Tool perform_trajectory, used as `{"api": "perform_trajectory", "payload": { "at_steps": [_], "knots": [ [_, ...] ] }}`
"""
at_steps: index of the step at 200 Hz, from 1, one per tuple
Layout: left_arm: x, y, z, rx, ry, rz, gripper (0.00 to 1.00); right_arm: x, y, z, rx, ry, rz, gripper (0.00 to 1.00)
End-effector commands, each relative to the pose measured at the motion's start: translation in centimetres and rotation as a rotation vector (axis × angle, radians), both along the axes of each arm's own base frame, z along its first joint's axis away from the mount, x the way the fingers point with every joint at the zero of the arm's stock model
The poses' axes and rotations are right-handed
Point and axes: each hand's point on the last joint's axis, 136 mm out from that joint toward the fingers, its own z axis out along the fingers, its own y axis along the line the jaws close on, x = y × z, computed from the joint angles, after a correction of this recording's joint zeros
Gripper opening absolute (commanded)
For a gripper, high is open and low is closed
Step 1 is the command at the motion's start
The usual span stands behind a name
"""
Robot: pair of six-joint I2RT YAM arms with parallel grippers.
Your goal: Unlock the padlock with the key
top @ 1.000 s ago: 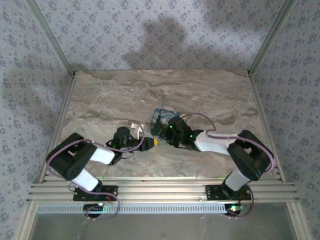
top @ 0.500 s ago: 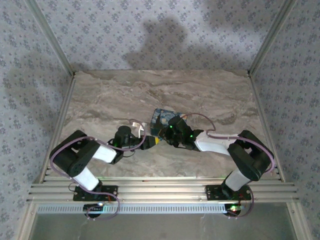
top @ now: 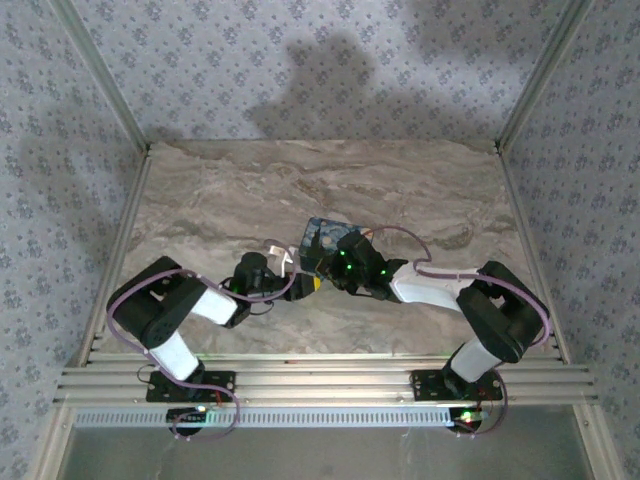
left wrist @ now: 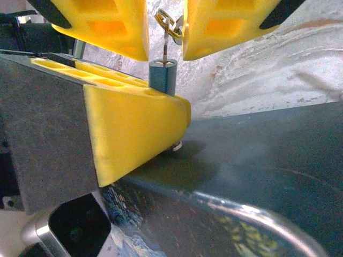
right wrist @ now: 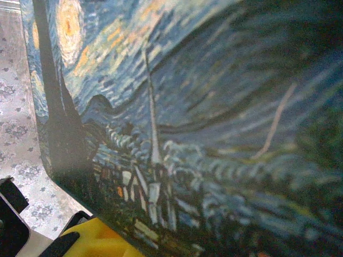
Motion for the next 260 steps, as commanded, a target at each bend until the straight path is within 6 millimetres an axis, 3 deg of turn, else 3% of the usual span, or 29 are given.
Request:
{"api": "perform_trajectory", "payload": {
  "at_steps": [1,98,125,148,191,212,241,260],
  "knots": [
    [0.5,-0.2,0.7,-0.015,-0.031,0.015,0.24,0.4,0.4,1.9,0.038,-0.023,0.008,0.00],
    [0.8,0.8,0.2,0.011,-0.025,0.064,0.29,0.5,0.0,1.9,0.031,-0.026,0.000,0.00],
    [0.8,0.7,0.3,0.009,-0.026,0.060,0.18,0.5,0.0,1.9,0.030,-0.026,0.001,0.00],
    [0.8,0.5,0.5,0.002,-0.031,0.048,0.00,0.6,0.0,2.0,0.031,-0.026,0.000,0.00],
    [0.4,0.2,1.1,0.008,-0.089,0.012,0.00,0.7,0.2,2.3,0.040,-0.028,0.000,0.00],
    [0.0,0.0,0.8,0.078,-0.170,-0.002,0.00,0.6,0.3,2.4,0.042,-0.017,0.003,0.00],
    [-0.9,-0.6,-0.5,0.387,-0.414,-0.054,0.00,0.0,0.2,1.9,0.022,0.033,0.020,0.00],
    [-0.7,-1.0,-0.4,0.455,-0.503,-0.060,0.00,-0.3,0.0,1.6,-0.007,0.062,0.048,0.00]
  ]
}}
